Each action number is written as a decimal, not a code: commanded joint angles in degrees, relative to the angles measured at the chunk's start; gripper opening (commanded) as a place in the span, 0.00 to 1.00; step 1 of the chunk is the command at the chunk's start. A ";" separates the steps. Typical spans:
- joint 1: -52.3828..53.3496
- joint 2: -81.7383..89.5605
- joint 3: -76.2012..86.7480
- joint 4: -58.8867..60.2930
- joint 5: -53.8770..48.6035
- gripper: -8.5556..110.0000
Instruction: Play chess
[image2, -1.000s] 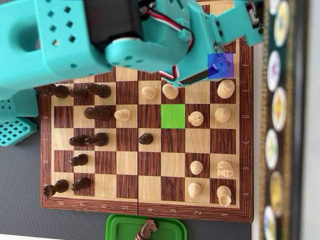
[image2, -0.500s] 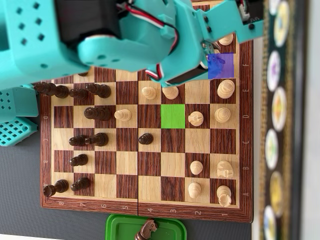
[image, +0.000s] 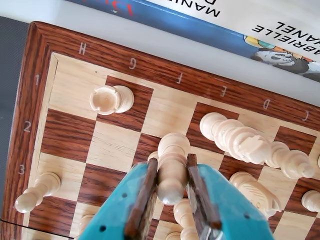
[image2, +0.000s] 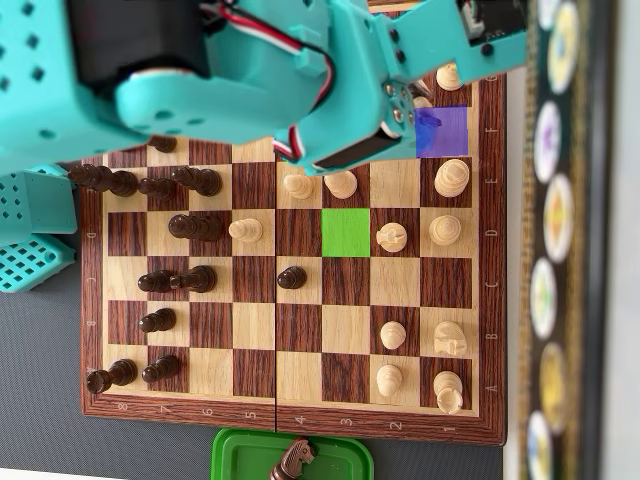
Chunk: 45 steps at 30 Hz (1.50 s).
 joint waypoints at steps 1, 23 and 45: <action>0.88 3.52 -0.53 0.09 0.26 0.14; 2.81 13.45 6.50 -0.44 0.09 0.14; 8.17 25.75 18.19 0.09 0.18 0.14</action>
